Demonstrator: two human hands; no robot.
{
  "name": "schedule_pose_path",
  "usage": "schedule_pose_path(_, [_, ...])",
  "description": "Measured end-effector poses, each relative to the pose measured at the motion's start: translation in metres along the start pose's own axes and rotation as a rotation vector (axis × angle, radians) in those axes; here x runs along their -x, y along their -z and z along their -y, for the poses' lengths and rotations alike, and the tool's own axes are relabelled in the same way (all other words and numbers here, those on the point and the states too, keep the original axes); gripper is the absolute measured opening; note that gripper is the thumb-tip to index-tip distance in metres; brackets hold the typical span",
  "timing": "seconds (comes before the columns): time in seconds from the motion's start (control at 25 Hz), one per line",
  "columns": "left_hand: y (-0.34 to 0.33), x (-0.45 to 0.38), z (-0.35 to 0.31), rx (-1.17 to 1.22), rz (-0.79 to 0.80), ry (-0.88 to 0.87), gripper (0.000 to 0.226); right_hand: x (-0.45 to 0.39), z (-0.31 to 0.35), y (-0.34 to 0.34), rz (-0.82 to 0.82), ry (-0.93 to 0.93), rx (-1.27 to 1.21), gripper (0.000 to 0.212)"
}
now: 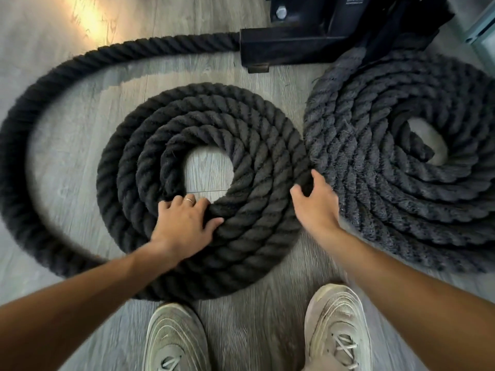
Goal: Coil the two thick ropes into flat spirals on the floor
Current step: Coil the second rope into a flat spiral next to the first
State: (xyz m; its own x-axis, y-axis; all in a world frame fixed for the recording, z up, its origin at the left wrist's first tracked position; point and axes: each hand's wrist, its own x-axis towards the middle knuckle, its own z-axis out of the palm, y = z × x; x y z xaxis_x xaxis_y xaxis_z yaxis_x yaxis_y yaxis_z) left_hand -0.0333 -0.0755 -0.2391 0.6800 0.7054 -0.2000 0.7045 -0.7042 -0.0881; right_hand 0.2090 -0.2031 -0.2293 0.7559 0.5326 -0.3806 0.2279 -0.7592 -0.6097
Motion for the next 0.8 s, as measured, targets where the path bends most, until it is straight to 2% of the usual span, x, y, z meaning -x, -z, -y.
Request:
schedule_pose_path(0.08, [-0.001, 0.004, -0.016, 0.045, 0.031, 0.088, 0.07, -0.008, 0.004, 0.0, -0.027, 0.067, 0.056, 0.062])
schedule_pose_path(0.16, [-0.001, 0.002, 0.0, 0.138, 0.03, 0.037, 0.074, 0.005, 0.007, -0.011, -0.051, 0.07, 0.014, 0.065])
schedule_pose_path(0.28, [0.009, -0.004, 0.047, 0.187, 0.072, -0.285, 0.078, 0.049, 0.0, -0.025, -0.025, 0.001, -0.078, 0.076])
schedule_pose_path(0.36, [0.013, -0.007, 0.073, 0.024, 0.019, -0.531, 0.073, 0.086, -0.008, -0.029, 0.04, -0.036, -0.102, 0.082])
schedule_pose_path(0.44, [0.017, -0.016, 0.09, -0.109, -0.045, -0.639, 0.066, 0.115, -0.013, -0.034, 0.106, -0.053, -0.108, 0.09])
schedule_pose_path(0.64, [0.018, -0.036, 0.099, -0.283, 0.074, -0.602, 0.07, 0.12, -0.014, -0.04, 0.155, -0.086, -0.181, 0.092])
schedule_pose_path(0.72, [0.011, -0.029, 0.095, -0.235, 0.056, -0.564, 0.071, 0.113, -0.014, -0.037, 0.177, -0.061, -0.168, 0.091])
schedule_pose_path(0.8, [0.008, -0.02, 0.084, -0.123, 0.017, -0.455, 0.073, 0.096, -0.011, -0.027, 0.199, -0.036, -0.157, 0.089])
